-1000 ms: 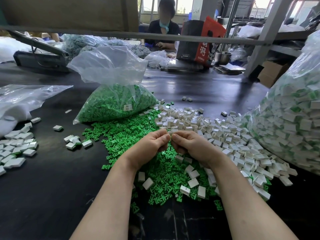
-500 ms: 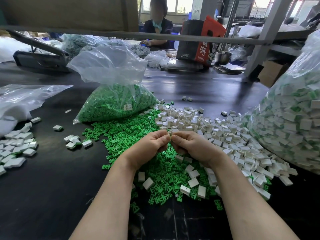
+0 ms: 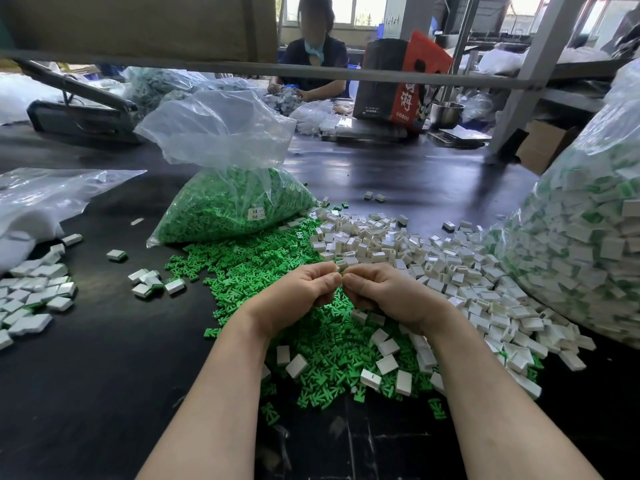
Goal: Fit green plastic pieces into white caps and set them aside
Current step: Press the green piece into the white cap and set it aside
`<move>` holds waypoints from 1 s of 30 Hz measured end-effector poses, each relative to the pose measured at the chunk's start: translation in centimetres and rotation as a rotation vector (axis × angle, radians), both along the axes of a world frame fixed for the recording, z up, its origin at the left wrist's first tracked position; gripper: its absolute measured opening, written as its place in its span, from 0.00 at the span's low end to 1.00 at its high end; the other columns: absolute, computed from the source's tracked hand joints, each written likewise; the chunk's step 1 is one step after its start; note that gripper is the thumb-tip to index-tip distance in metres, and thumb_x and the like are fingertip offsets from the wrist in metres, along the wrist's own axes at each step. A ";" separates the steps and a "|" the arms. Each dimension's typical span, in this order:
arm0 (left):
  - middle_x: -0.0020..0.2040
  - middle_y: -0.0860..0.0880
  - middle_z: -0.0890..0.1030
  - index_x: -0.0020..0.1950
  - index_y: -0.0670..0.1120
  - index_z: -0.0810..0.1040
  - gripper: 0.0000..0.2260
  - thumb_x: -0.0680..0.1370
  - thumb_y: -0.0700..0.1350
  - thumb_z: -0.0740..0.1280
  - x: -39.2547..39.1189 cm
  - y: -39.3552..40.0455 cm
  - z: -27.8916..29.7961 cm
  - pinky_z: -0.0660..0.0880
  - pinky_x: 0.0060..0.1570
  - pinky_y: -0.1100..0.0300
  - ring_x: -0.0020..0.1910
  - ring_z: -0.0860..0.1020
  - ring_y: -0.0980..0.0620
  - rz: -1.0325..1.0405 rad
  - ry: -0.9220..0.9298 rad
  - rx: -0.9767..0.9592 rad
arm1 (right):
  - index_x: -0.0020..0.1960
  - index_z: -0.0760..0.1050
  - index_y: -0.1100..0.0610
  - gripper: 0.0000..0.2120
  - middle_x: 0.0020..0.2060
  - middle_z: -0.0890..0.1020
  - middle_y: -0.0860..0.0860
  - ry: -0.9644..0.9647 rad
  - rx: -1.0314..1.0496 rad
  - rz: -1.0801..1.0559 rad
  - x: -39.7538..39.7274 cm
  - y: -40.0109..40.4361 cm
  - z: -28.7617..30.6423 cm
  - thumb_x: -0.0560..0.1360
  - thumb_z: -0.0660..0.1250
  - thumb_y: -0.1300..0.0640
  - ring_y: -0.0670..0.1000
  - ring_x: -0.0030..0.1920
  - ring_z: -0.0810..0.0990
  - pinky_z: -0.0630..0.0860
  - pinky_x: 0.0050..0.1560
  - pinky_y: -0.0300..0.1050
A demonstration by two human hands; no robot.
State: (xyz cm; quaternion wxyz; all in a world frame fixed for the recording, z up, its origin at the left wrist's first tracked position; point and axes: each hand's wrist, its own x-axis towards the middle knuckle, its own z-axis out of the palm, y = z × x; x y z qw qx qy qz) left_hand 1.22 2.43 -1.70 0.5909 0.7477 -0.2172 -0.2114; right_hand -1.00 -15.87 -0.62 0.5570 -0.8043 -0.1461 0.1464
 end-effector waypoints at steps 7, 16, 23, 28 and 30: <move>0.43 0.47 0.71 0.56 0.44 0.78 0.10 0.83 0.48 0.61 -0.2 -0.1 0.1 0.67 0.43 0.65 0.40 0.68 0.56 0.001 0.020 -0.006 | 0.40 0.73 0.55 0.13 0.28 0.69 0.45 -0.009 -0.008 0.005 0.0 0.0 0.0 0.82 0.61 0.54 0.45 0.29 0.64 0.63 0.30 0.40; 0.36 0.53 0.74 0.53 0.45 0.79 0.09 0.83 0.46 0.60 -0.3 -0.2 0.1 0.68 0.33 0.72 0.33 0.70 0.62 0.046 0.041 -0.080 | 0.42 0.74 0.57 0.14 0.26 0.71 0.43 -0.053 0.038 0.003 -0.1 0.2 0.0 0.82 0.59 0.51 0.44 0.28 0.66 0.65 0.27 0.36; 0.35 0.52 0.71 0.54 0.40 0.76 0.10 0.82 0.45 0.60 -0.6 -0.1 0.5 0.66 0.28 0.73 0.31 0.69 0.60 0.053 0.046 -0.115 | 0.44 0.76 0.58 0.16 0.26 0.72 0.46 -0.043 0.119 0.045 -0.2 0.3 0.3 0.78 0.60 0.47 0.44 0.26 0.67 0.68 0.26 0.34; 0.36 0.50 0.71 0.49 0.43 0.74 0.08 0.83 0.46 0.60 -0.8 0.0 0.7 0.66 0.28 0.73 0.32 0.68 0.59 0.057 0.022 -0.086 | 0.38 0.76 0.55 0.20 0.28 0.73 0.52 -0.027 0.067 -0.007 -0.1 0.3 0.1 0.75 0.62 0.40 0.52 0.28 0.68 0.67 0.26 0.39; 0.36 0.48 0.70 0.46 0.44 0.72 0.09 0.83 0.45 0.59 -0.8 0.0 0.9 0.65 0.28 0.73 0.31 0.68 0.59 0.051 0.009 -0.101 | 0.34 0.76 0.53 0.21 0.27 0.74 0.52 -0.024 0.074 -0.022 0.0 0.3 0.0 0.74 0.62 0.38 0.52 0.27 0.69 0.67 0.26 0.40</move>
